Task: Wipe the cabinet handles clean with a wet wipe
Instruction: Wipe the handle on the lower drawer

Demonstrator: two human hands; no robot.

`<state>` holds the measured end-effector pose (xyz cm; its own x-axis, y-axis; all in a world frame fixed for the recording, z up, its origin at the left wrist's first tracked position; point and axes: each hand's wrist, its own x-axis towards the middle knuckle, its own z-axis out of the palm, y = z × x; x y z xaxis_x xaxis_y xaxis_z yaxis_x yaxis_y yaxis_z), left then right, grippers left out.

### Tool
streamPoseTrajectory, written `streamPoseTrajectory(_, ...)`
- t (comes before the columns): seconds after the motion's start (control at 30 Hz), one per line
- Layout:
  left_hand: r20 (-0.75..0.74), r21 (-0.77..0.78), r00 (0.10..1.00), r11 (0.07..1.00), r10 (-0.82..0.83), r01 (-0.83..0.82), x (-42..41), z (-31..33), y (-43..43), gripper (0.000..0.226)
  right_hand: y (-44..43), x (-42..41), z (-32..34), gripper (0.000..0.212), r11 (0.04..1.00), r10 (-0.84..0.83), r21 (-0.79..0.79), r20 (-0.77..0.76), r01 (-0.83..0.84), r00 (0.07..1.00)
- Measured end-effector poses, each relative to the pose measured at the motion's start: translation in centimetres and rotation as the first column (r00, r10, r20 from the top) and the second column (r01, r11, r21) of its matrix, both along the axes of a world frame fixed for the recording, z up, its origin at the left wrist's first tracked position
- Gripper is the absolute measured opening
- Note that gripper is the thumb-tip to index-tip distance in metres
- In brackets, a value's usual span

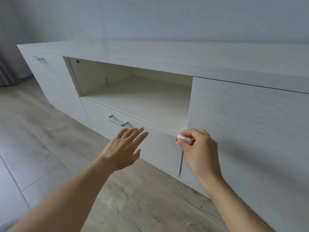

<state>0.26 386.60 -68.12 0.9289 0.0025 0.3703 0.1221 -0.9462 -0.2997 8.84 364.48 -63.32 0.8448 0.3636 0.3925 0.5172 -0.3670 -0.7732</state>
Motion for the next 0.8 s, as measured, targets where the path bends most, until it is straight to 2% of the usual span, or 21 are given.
streamPoseTrajectory(0.1,-0.015,-0.022,1.0,1.0,0.01,-0.01,-0.7,-0.3,6.0,0.069,5.7,-1.0,-1.8,0.001,1.0,0.013,-0.017,-0.075,-0.014,0.997)
streamPoseTrajectory(0.23,-0.045,-0.028,0.999,0.999,-0.019,0.018,-0.3,-0.9,15.3,0.079,13.6,-2.7,-4.3,0.009,1.0,-0.021,-0.018,-0.18,0.019,0.984)
streamPoseTrajectory(0.43,-0.03,-0.049,0.988,0.988,-0.149,0.148,2.6,-3.3,25.9,0.089,23.9,-3.4,-7.0,0.005,0.979,-0.168,0.069,-0.243,0.19,0.955)
streamPoseTrajectory(0.63,0.144,-0.14,0.939,0.933,-0.311,0.33,5.5,-6.3,29.6,0.078,29.1,-3.4,-7.7,0.009,0.892,-0.346,0.205,-0.261,0.402,0.901)
streamPoseTrajectory(0.8,0.232,-0.192,0.916,0.908,-0.326,0.372,6.2,-7.9,29.5,0.074,30.9,-2.7,-8.0,0.014,0.826,-0.465,0.225,-0.245,0.517,0.851)
